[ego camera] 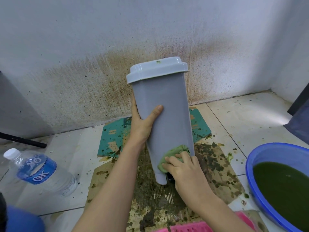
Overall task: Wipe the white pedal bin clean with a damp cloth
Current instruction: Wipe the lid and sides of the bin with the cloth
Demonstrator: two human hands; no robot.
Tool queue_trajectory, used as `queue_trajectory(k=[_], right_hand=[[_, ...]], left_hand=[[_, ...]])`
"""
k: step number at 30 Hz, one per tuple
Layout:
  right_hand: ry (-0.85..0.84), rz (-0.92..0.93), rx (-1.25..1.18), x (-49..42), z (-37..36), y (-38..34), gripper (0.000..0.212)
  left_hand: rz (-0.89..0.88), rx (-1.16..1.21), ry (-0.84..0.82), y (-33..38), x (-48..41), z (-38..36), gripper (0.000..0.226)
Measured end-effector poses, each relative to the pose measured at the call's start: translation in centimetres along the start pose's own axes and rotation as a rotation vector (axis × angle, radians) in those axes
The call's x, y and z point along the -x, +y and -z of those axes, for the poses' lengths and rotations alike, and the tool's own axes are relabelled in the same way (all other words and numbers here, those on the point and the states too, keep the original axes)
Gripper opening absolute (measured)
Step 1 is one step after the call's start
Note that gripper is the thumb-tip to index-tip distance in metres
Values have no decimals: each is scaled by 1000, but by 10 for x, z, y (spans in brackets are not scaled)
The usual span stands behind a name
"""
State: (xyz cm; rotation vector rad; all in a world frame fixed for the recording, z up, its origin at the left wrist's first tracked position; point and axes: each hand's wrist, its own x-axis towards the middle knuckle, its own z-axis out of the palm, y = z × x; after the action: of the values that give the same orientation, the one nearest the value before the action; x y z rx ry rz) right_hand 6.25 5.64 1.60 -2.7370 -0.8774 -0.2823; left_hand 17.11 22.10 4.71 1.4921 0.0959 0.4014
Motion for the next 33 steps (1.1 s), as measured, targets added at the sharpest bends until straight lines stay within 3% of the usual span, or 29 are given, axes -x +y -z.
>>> queue_trajectory(k=[1,3,6,9,17,21,26,30,33], right_hand=[[-69,-18,-80,1,0,4,46],[-25,-111,-317,1,6,14,41],[335,-260,-557,-8,18,17,32],[508,-280,-461,-20,11,18,36],[453,-110,-151,-11,-25,40,51],[360,-173,-194,4,-28,40,44],[414,-234,-242,2,-31,32,48],[405,-220,-169,6,-25,27,53],[307,-185,-73,13,-15,15,53]], left_hand=[[5,5,2,-1,2,0,104],[8,10,10,-2,6,-3,103],[-4,12,-4,-1,10,-7,101],[10,23,-19,0,12,-9,96],[28,43,-19,-1,14,-2,91],[5,23,13,-3,15,-9,94],[0,17,39,-2,14,-15,95],[-10,3,41,-6,19,-12,93],[-9,-5,43,-6,21,-11,94]])
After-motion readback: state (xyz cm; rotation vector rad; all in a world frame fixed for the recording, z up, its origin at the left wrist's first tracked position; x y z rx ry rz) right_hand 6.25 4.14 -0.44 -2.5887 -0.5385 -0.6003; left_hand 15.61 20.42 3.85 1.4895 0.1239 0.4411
